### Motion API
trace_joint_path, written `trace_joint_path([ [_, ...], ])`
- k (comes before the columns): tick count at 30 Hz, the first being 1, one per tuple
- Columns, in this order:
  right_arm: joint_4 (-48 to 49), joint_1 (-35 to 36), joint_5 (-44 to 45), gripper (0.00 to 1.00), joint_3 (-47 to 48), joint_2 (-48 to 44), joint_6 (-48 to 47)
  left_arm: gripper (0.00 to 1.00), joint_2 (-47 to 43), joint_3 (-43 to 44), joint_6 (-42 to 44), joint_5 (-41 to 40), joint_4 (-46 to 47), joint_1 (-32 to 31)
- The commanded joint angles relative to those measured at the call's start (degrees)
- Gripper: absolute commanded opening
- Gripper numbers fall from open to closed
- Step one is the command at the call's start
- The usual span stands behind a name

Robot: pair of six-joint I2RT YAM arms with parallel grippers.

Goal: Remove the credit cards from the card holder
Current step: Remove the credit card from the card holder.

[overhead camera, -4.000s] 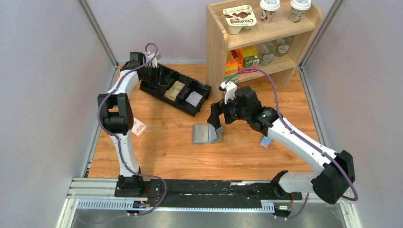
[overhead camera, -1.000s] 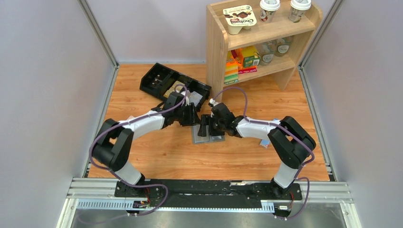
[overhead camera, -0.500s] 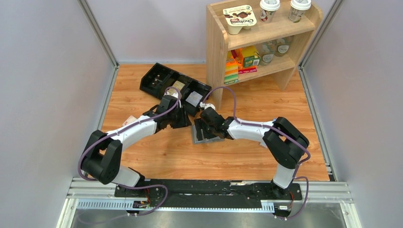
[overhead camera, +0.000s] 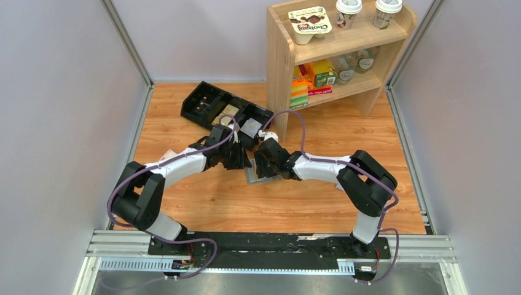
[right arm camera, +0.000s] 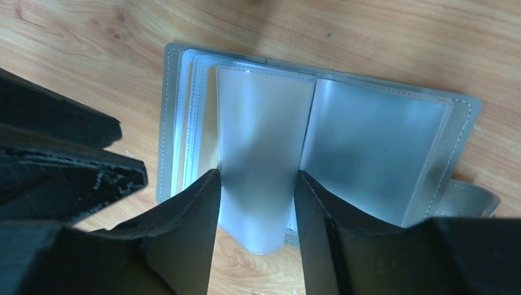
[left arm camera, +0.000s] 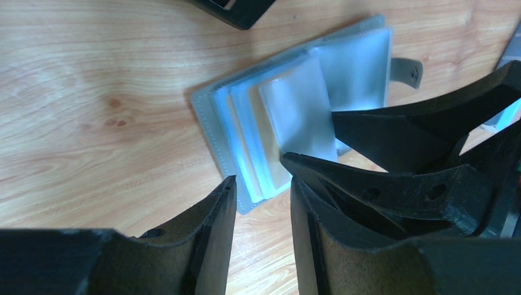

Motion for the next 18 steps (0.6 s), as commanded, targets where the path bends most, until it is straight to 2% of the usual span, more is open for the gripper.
trace_joint_path([
  [1, -6.1, -0.6, -0.5, 0.47, -5.6, 5.3, -2.2, 0.45, 1.8, 2.1, 0.0, 6.1, 3.9, 0.0],
  [5, -3.1, -1.4, -4.7, 0.40, -6.8, 4.3, -2.4, 0.38, 4.5, 3.8, 0.0, 8.3, 4.9, -0.3],
  [10, -1.8, -2.2, -6.7, 0.39, -7.5, 4.2, -2.5, 0.24, 7.6, 4.8, 1.0, 7.9, 5.0, -0.5],
  [18, -3.0, -2.3, -8.1, 0.39, -6.9, 3.4, -2.3, 0.23, 14.5, 7.1, 5.1, 7.4, 1.7, -1.4],
])
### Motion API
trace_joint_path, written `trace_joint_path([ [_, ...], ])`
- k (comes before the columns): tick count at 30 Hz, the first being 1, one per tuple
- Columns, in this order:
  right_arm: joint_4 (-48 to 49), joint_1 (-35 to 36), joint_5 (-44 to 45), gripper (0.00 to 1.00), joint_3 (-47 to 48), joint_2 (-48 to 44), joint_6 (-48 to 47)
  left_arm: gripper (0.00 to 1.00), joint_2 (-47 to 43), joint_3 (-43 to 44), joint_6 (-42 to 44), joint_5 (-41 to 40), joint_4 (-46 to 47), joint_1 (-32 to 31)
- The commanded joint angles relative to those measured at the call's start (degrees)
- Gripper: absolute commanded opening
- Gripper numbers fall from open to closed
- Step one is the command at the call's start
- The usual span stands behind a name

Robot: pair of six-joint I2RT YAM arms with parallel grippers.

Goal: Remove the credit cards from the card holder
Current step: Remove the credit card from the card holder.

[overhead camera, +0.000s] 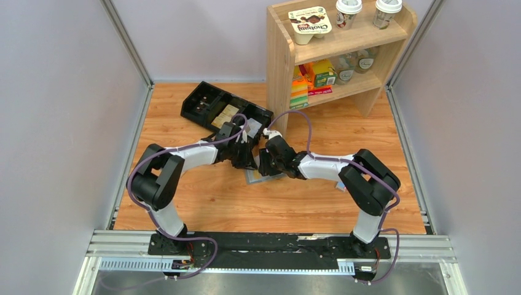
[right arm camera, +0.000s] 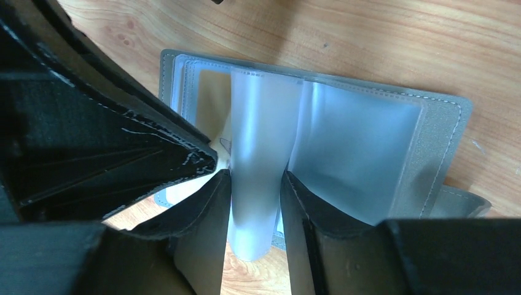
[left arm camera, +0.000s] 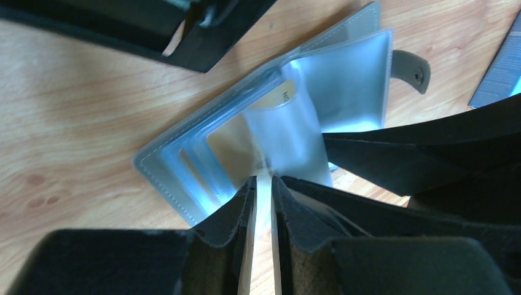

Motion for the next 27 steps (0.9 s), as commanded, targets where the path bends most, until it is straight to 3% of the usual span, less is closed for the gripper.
trace_joint_path([
  [1, -10.3, 0.5, -0.8, 0.39, -3.3, 4.0, -1.3, 0.23, 2.6, 2.3, 4.1, -1.1, -2.2, -1.1],
  [9, -19.5, 0.7, 14.0, 0.45, -0.3, 1.1, 1.6, 0.20, 4.5, 4.0, 7.3, -9.0, -13.0, -2.9],
  [20, -31.0, 0.0, 35.0, 0.55, 1.0, -4.0, 7.5, 0.19, 4.2, 4.7, 9.5, -9.2, -14.5, -3.8],
  [27, -22.7, -1.0, 30.5, 0.57, -4.9, -16.1, 5.6, 0.19, 2.8, 4.7, 9.4, -7.7, -13.4, -3.9],
])
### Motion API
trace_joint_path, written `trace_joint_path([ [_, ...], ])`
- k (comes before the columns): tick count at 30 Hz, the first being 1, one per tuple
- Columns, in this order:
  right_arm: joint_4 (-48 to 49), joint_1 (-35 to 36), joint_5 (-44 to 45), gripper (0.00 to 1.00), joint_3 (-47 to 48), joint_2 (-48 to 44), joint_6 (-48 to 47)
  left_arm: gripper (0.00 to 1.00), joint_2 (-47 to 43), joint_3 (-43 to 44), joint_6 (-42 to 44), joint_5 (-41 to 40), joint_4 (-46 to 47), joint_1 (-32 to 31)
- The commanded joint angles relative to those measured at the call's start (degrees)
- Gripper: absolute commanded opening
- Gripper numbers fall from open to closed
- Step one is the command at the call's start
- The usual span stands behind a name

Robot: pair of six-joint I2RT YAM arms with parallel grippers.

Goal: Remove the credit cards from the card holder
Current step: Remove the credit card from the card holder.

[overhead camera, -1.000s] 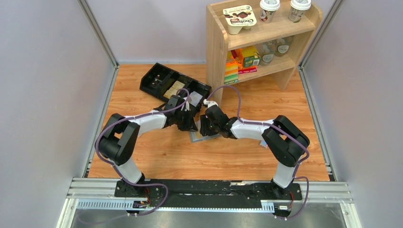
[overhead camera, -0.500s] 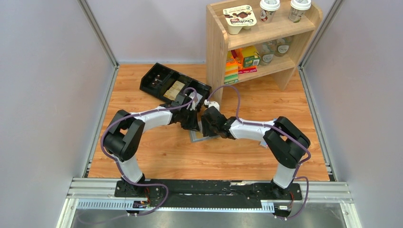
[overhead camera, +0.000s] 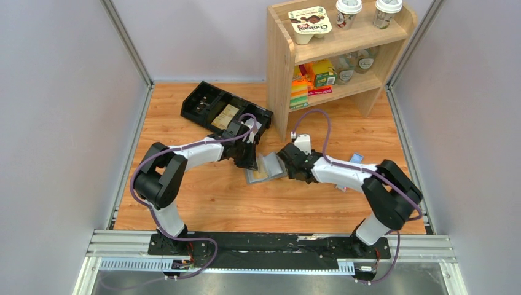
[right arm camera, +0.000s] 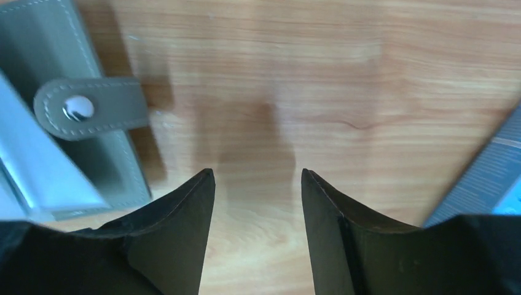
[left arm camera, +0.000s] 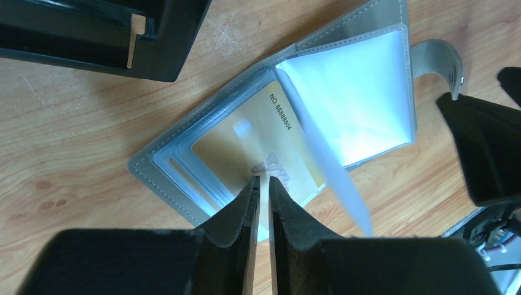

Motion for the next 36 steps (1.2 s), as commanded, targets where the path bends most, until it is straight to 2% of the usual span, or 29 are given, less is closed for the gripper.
trace_joint_path([
  [1, 4.5, -0.4, -1.9, 0.57, -3.4, -9.4, -3.0, 0.19, 0.2, -1.3, 2.6, -2.4, -5.6, -0.4],
  [7, 21.1, -0.3, -24.2, 0.49, -8.3, -15.9, -12.6, 0.20, 0.1, -0.7, 1.9, -1.6, -4.8, -0.4],
  [12, 26.2, -0.4, -33.1, 0.38, -10.1, -14.5, -13.1, 0.20, -0.9, 1.4, 0.3, -0.3, -4.3, -0.4],
  [18, 32.2, -0.3, -40.6, 0.30, -12.2, -13.7, -12.2, 0.22, -0.3, 6.5, -0.4, 2.9, -3.2, -0.5],
  [25, 35.7, -0.4, -44.2, 0.28, -12.9, -12.2, -11.3, 0.22, 5.1, 12.5, 0.3, 4.7, -2.3, -2.4],
  [31, 37.5, -0.4, -39.8, 0.30, -13.0, -9.1, -9.8, 0.22, 9.3, 15.4, 0.2, 5.7, -1.6, -3.5],
  [36, 41.2, -2.3, -38.3, 0.31, -13.6, -5.9, -7.1, 0.24, 8.7, 15.9, 0.8, 4.3, -1.2, -3.5],
])
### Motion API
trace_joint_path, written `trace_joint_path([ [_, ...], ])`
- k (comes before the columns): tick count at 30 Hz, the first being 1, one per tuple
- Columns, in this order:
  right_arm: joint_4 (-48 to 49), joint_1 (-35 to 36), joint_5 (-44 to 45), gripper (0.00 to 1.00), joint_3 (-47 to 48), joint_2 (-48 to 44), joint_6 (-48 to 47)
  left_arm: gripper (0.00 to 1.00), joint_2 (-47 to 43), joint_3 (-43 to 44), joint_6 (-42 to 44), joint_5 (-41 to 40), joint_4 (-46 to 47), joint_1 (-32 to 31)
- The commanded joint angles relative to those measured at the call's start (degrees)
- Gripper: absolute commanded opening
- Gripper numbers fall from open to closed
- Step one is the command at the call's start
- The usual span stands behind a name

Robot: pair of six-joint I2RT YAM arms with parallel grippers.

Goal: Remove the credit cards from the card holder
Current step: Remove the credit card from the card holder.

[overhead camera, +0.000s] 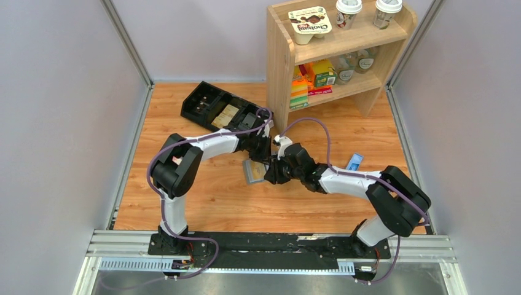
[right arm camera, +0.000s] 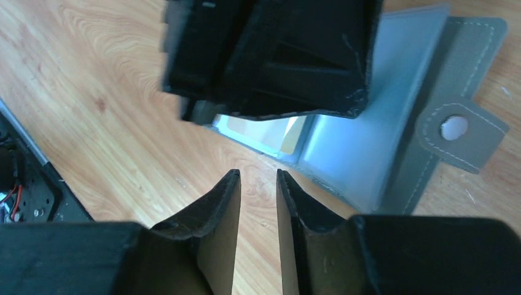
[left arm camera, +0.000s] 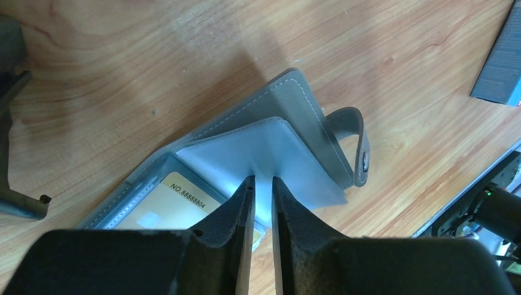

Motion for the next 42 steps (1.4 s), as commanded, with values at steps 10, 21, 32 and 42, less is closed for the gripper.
trace_joint_path([
  [10, 12.0, -9.2, -3.1, 0.33, -2.6, 7.4, 9.1, 0.35, -8.7, -0.7, 1.2, -8.3, 1.1, 0.7],
  [21, 11.5, -10.1, -10.2, 0.43, 2.1, 10.7, 9.7, 0.33, -17.7, -11.6, 4.2, -14.5, -2.4, 1.0],
  [32, 11.3, -10.1, -13.0, 0.41, 6.4, 16.7, 9.2, 0.24, -14.7, -15.7, 5.0, -13.5, -1.6, 1.0],
  [42, 17.3, -9.7, -22.9, 0.30, -0.3, 11.8, 15.4, 0.23, -14.3, -15.7, 6.5, -15.4, -2.7, 1.0],
])
